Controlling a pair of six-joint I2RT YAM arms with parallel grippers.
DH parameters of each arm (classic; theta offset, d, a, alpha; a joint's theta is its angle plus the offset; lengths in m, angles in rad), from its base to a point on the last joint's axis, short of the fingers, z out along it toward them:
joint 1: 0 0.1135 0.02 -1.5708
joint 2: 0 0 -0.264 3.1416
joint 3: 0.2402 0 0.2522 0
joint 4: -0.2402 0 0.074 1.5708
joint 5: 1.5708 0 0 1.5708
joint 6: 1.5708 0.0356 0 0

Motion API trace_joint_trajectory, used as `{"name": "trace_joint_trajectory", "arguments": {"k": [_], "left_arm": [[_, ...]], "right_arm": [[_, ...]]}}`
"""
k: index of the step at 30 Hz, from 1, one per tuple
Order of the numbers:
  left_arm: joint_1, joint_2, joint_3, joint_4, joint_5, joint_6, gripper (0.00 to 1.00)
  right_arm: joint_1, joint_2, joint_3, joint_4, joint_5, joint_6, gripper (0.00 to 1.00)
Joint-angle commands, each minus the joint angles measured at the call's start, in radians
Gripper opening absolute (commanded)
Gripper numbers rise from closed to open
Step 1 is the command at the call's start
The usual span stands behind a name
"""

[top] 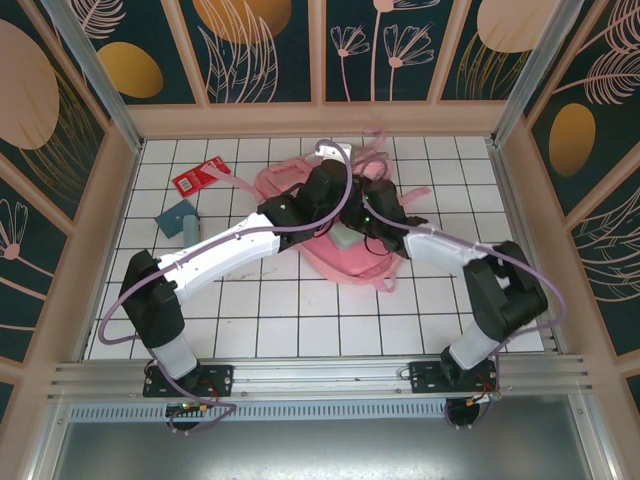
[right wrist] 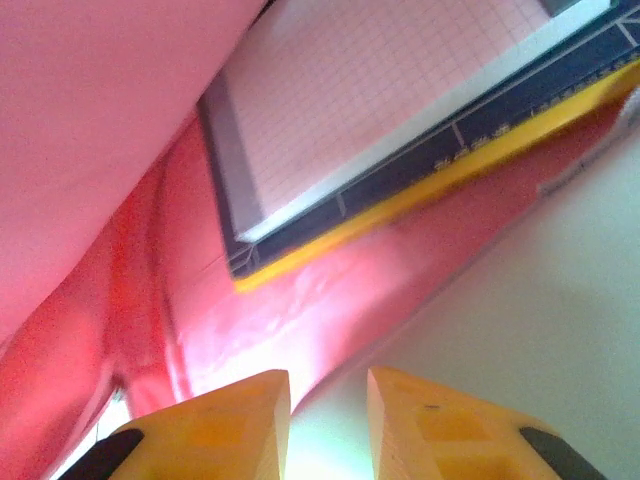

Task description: Pack the student bag

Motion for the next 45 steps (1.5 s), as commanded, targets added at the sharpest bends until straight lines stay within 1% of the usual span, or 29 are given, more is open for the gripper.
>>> {"name": "trace_joint_trajectory", "arguments": {"k": [1,7,10,11,13,14,15,16,17,19,20,22,26,28,32,38,42,45], "left_arm": [[0.003,-0.042,-0.037,0.032,-0.016,-0.028,0.00],[0.010,-0.058,-0.131,0.032,-0.020,-0.064,0.00],[0.011,-0.077,-0.171,0.025,-0.013,-0.084,0.17],[0.011,-0.091,-0.190,0.026,-0.017,-0.090,0.25],[0.015,-0.117,-0.215,0.023,-0.027,-0.095,0.48],[0.019,-0.130,-0.223,0.012,-0.038,-0.097,0.54],[0.021,-0.142,-0.231,-0.001,-0.045,-0.102,0.56],[0.025,-0.159,-0.243,-0.014,-0.060,-0.107,0.64],[0.031,-0.177,-0.257,-0.032,-0.072,-0.113,0.69],[0.042,-0.219,-0.290,-0.058,-0.091,-0.129,0.70],[0.048,-0.244,-0.314,-0.072,-0.101,-0.140,0.80],[0.060,-0.297,-0.360,-0.088,-0.118,-0.158,0.82],[0.089,-0.418,-0.469,-0.094,-0.122,-0.180,0.82],[0.114,-0.463,-0.509,-0.120,-0.127,-0.192,0.84],[0.184,-0.538,-0.587,-0.183,-0.155,-0.197,0.83],[0.352,-0.624,-0.718,-0.202,-0.141,-0.185,0.82],[0.469,-0.614,-0.774,-0.176,-0.101,-0.149,0.82],[0.552,-0.578,-0.790,-0.148,-0.066,-0.150,0.81]], "right_arm": [[0.035,-0.157,-0.102,0.028,0.057,-0.067,0.28],[0.041,-0.409,-0.264,0.022,0.126,-0.110,0.34],[0.040,-0.474,-0.297,0.007,0.131,-0.143,0.38],[0.040,-0.481,-0.301,0.002,0.130,-0.154,0.38],[0.040,-0.480,-0.303,0.000,0.132,-0.168,0.40],[0.040,-0.475,-0.303,0.009,0.126,-0.177,0.40],[0.040,-0.467,-0.303,0.016,0.121,-0.184,0.41],[0.040,-0.456,-0.298,0.022,0.119,-0.190,0.41],[0.039,-0.441,-0.293,0.026,0.117,-0.196,0.42],[0.037,-0.412,-0.280,0.038,0.111,-0.211,0.43],[0.037,-0.396,-0.271,0.042,0.107,-0.218,0.44],[0.036,-0.367,-0.258,0.054,0.101,-0.227,0.45],[0.031,-0.311,-0.230,0.082,0.087,-0.244,0.46],[0.029,-0.284,-0.215,0.093,0.055,-0.251,0.47],[0.028,-0.248,-0.193,0.105,0.046,-0.256,0.48],[0.025,-0.253,-0.197,0.126,0.030,-0.254,0.49],[0.019,-0.275,-0.214,0.134,0.018,-0.246,0.53],[0.014,-0.289,-0.221,0.134,0.015,-0.244,0.54]]}}
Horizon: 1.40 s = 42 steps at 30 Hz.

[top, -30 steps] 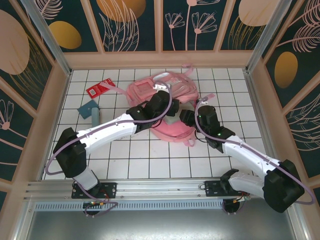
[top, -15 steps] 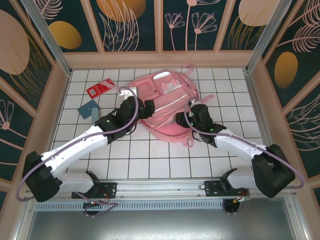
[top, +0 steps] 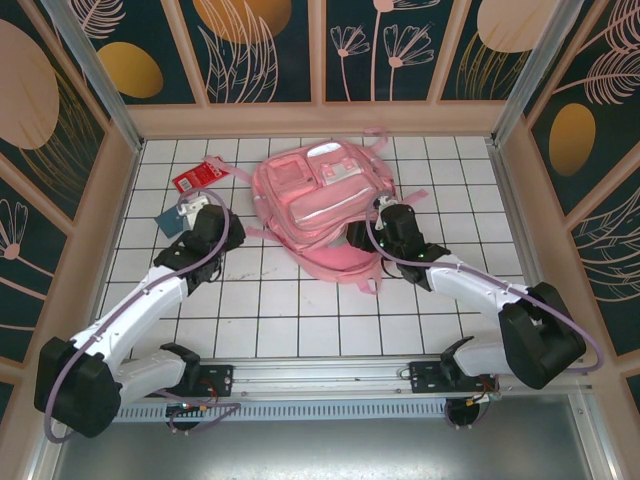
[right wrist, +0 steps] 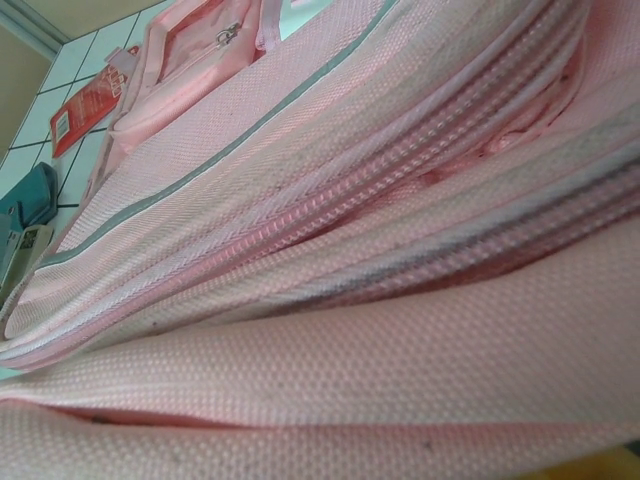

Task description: Pack the student bag

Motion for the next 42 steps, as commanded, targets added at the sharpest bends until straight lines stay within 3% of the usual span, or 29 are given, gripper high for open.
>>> {"name": "trace_joint_trajectory", "arguments": {"k": [1,10,21,33,40,42], "left_arm": [[0.076,0.041,-0.017,0.030,0.041,0.017,0.81],[0.294,0.210,-0.019,0.062,0.070,0.001,0.80],[0.370,0.365,-0.029,0.138,0.074,0.002,0.79],[0.372,0.369,-0.071,0.222,0.145,0.031,0.52],[0.369,0.330,-0.084,0.198,0.166,0.025,0.22],[0.368,0.311,-0.089,0.188,0.171,0.019,0.21]], "right_arm": [[-0.011,-0.034,0.011,0.078,-0.021,-0.001,0.54],[-0.017,-0.057,-0.020,0.105,-0.056,0.010,0.56],[-0.032,-0.064,-0.048,0.132,-0.101,0.034,0.57],[-0.031,-0.066,-0.053,0.137,-0.111,0.046,0.58],[-0.032,-0.067,-0.051,0.135,-0.116,0.050,0.58],[-0.032,-0.070,-0.050,0.133,-0.115,0.052,0.58]]}}
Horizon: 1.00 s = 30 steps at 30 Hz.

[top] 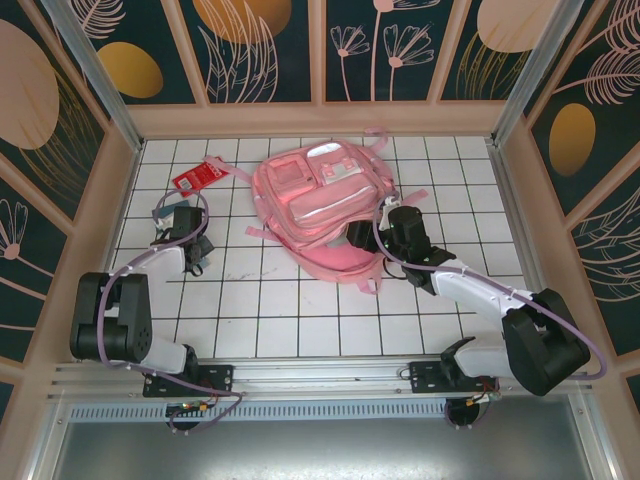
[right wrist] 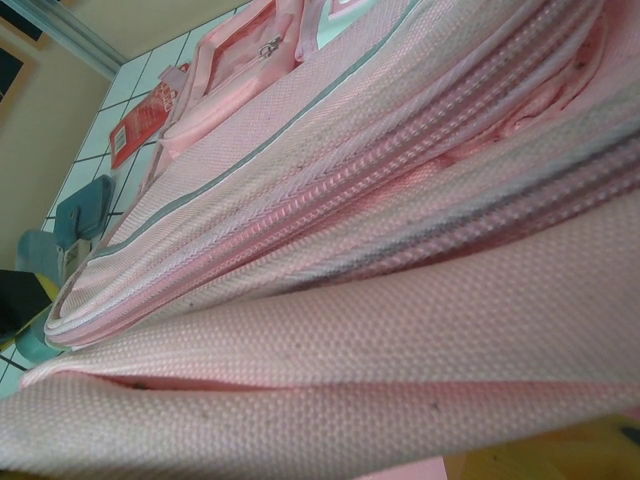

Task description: Pack the student bag

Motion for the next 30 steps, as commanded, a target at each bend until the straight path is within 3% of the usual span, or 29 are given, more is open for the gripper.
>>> {"name": "trace_joint_trajectory", "arguments": {"k": [1,7,12,21,30], "left_arm": [[0.005,-0.051,-0.016,-0.016,0.016,-0.009,0.18],[-0.061,-0.136,-0.027,-0.062,0.008,-0.038,0.13],[-0.151,-0.207,-0.036,-0.084,0.030,-0.072,0.10],[-0.233,-0.313,-0.065,-0.072,0.077,-0.104,0.11],[-0.251,-0.364,-0.084,-0.050,0.128,-0.110,0.11]], "right_arm": [[-0.004,-0.033,-0.002,0.058,-0.020,0.017,0.58],[-0.004,-0.059,0.006,0.036,-0.018,0.016,0.59],[-0.003,-0.097,0.002,0.001,-0.031,0.019,0.74],[0.015,-0.203,-0.100,-0.020,-0.056,0.107,0.82],[0.051,-0.070,-0.085,0.011,-0.001,0.199,0.84]]}}
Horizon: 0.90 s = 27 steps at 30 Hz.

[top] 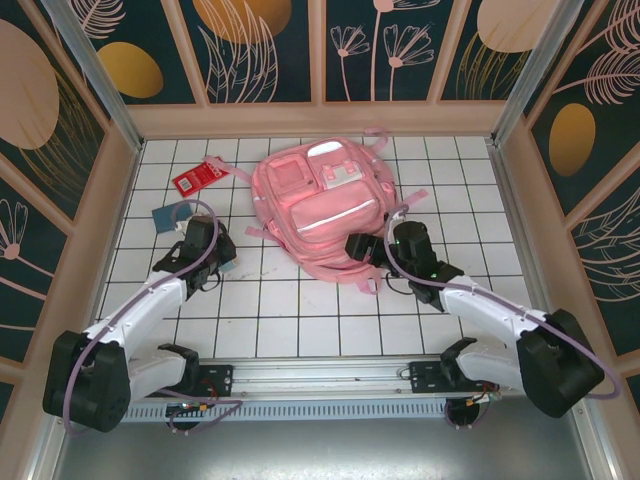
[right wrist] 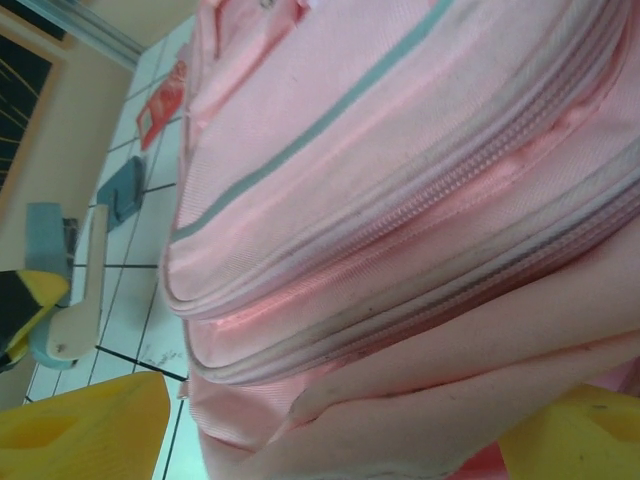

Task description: Pack the student bag

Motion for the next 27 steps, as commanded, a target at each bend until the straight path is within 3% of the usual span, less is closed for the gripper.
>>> {"name": "trace_joint_trajectory", "arguments": {"k": [1,8,11,14,17,21,27], "left_arm": [[-0.007,-0.036,-0.008,0.032,0.026,-0.011,0.11],[-0.023,-0.062,-0.006,0.031,0.046,-0.013,0.11],[-0.032,-0.064,-0.002,0.027,0.043,-0.012,0.10],[-0.059,-0.063,0.004,0.023,0.032,-0.006,0.10],[-0.098,-0.061,0.014,0.023,0.026,0.002,0.10],[-0.171,-0.059,0.031,0.017,0.006,0.020,0.09],[-0.298,-0.053,0.055,0.024,-0.015,0.081,0.08]], "right_arm": [[0.015,0.056,0.039,0.023,0.033,0.052,0.84],[0.023,0.178,0.081,0.049,0.028,0.097,0.74],[0.032,0.201,0.099,0.053,0.036,0.098,0.57],[0.040,0.185,0.119,0.054,0.048,0.089,0.29],[0.043,0.150,0.162,0.028,0.078,0.070,0.12],[0.040,0.128,0.246,-0.013,0.111,0.031,0.01],[0.002,0.179,0.377,-0.038,0.089,0.006,0.00]]}}
